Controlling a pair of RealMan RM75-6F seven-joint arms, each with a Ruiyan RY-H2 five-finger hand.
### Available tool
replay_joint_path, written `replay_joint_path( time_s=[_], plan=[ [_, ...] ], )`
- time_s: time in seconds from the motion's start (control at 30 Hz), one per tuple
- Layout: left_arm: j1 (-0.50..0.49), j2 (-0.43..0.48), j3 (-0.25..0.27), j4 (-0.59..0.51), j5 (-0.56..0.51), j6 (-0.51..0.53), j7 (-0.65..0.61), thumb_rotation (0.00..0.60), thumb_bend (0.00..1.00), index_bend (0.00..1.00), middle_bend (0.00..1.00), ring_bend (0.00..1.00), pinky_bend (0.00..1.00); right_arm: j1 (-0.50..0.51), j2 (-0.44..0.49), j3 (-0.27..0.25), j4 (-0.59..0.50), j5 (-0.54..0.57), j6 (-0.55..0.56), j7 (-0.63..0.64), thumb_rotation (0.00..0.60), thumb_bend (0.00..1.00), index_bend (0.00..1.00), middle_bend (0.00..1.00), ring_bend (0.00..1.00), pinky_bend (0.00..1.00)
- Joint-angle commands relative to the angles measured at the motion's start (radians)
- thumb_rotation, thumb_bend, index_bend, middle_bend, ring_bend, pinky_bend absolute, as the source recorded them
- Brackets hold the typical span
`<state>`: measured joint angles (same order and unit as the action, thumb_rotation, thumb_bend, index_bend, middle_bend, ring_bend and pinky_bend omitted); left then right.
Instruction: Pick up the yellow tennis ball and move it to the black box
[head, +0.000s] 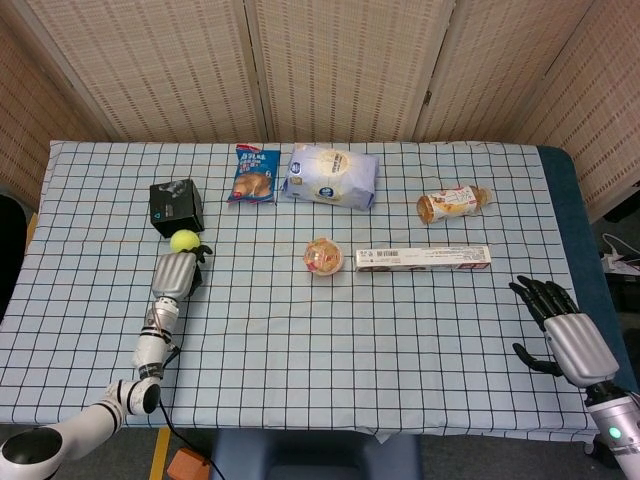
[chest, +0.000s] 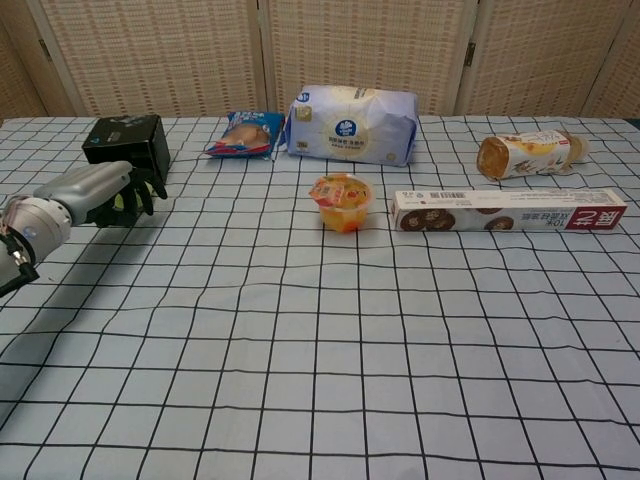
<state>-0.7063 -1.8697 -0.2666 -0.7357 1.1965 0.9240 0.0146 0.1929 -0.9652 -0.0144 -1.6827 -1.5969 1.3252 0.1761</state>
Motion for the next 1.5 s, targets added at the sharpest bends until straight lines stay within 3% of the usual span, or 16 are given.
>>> replay_joint_path(
  time_s=[0.03, 0.3, 0.43, 0.67, 0.9, 1.17, 1.5],
  plan=[
    [-0.005, -0.007, 0.003, 0.017, -0.002, -0.013, 0.005, 0.6, 0.97, 0.3, 0.37, 0.38, 0.65, -0.001, 0.0, 0.0, 0.0, 0.0, 0.002, 0.0, 0.6, 0.26, 0.04, 0.0, 0.0, 0.0],
    [-0.02, -0.038, 0.001, 0.091, -0.007, -0.025, 0.008, 0.6, 0.8, 0.31, 0.37, 0.38, 0.64, 0.0, 0.0, 0.003, 0.002, 0.006, 0.0, -0.001, 0.6, 0.26, 0.04, 0.0, 0.0, 0.0],
    [-0.031, -0.048, -0.001, 0.117, -0.001, -0.026, -0.005, 0.6, 0.73, 0.28, 0.32, 0.33, 0.59, 0.002, -0.001, 0.004, 0.002, 0.011, -0.005, -0.001, 0.6, 0.26, 0.04, 0.0, 0.0, 0.0],
    [-0.042, -0.058, 0.0, 0.152, 0.005, -0.038, -0.018, 0.6, 0.7, 0.22, 0.25, 0.25, 0.51, 0.003, -0.002, 0.006, 0.003, 0.017, -0.008, -0.002, 0.6, 0.26, 0.04, 0.0, 0.0, 0.0],
    [-0.043, -0.056, 0.007, 0.159, 0.011, -0.057, -0.035, 0.6, 0.67, 0.2, 0.23, 0.23, 0.43, 0.003, -0.003, 0.007, 0.003, 0.018, -0.009, -0.004, 0.6, 0.26, 0.04, 0.0, 0.0, 0.0],
    [-0.051, -0.04, 0.017, 0.148, 0.022, -0.094, -0.07, 0.6, 0.63, 0.09, 0.1, 0.08, 0.27, 0.004, -0.001, 0.007, 0.002, 0.021, -0.013, -0.003, 0.6, 0.26, 0.04, 0.0, 0.0, 0.0],
    [-0.056, -0.04, 0.02, 0.154, 0.028, -0.09, -0.061, 0.6, 0.61, 0.07, 0.07, 0.03, 0.21, 0.005, -0.001, 0.008, 0.002, 0.025, -0.018, -0.002, 0.6, 0.26, 0.04, 0.0, 0.0, 0.0]
  ],
)
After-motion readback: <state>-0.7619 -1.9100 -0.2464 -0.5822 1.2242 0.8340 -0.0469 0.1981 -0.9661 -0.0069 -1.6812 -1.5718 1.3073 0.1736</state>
